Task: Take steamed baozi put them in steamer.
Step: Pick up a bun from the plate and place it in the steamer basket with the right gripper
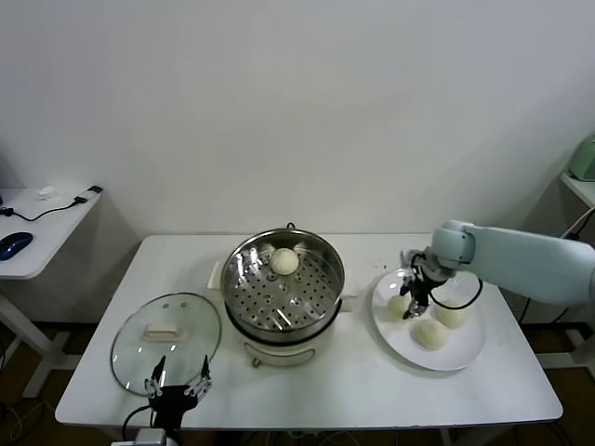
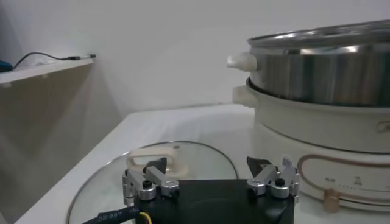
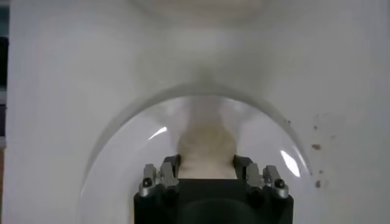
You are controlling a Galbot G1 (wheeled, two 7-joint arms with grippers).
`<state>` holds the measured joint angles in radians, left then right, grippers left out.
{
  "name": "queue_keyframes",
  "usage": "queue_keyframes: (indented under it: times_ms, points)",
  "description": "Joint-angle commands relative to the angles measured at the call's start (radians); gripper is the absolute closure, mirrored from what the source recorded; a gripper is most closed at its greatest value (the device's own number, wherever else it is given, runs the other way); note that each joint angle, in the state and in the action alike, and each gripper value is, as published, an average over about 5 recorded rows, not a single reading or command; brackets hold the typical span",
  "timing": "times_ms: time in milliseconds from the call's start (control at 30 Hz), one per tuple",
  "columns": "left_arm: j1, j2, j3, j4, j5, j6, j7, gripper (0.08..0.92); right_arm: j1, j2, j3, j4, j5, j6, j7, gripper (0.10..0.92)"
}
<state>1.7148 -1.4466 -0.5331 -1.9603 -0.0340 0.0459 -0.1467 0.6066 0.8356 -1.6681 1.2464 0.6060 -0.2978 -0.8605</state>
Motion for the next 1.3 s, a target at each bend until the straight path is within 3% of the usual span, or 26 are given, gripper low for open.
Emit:
queue_keyframes:
  times_ms: [33, 300, 500, 800, 1300]
  points:
    - [0.001, 0.006, 0.0, -0.01, -0.001, 0.002, -0.001, 0.177, 0.467, 0.049, -0.199, 0.069, 0.219, 0.021, -0.096, 0.423]
    - [0.007, 0.016, 0.005, -0.037, -0.003, 0.009, -0.002, 0.177, 0.579, 0.235, -0.13, 0.208, 0.508, -0.096, 0.04, 0.423]
    - [0.009, 0.019, 0.009, -0.046, 0.003, 0.009, -0.002, 0.177, 0.487, 0.438, -0.076, 0.252, 0.598, -0.166, 0.145, 0.423]
    - [0.007, 0.02, 0.0, -0.047, 0.001, 0.012, -0.001, 0.177, 0.256, 0.597, -0.001, 0.113, 0.568, -0.213, 0.225, 0.423]
    - [-0.007, 0.019, 0.002, -0.04, -0.003, 0.022, 0.005, 0.177, 0.031, 0.68, 0.046, -0.104, 0.452, -0.21, 0.236, 0.423]
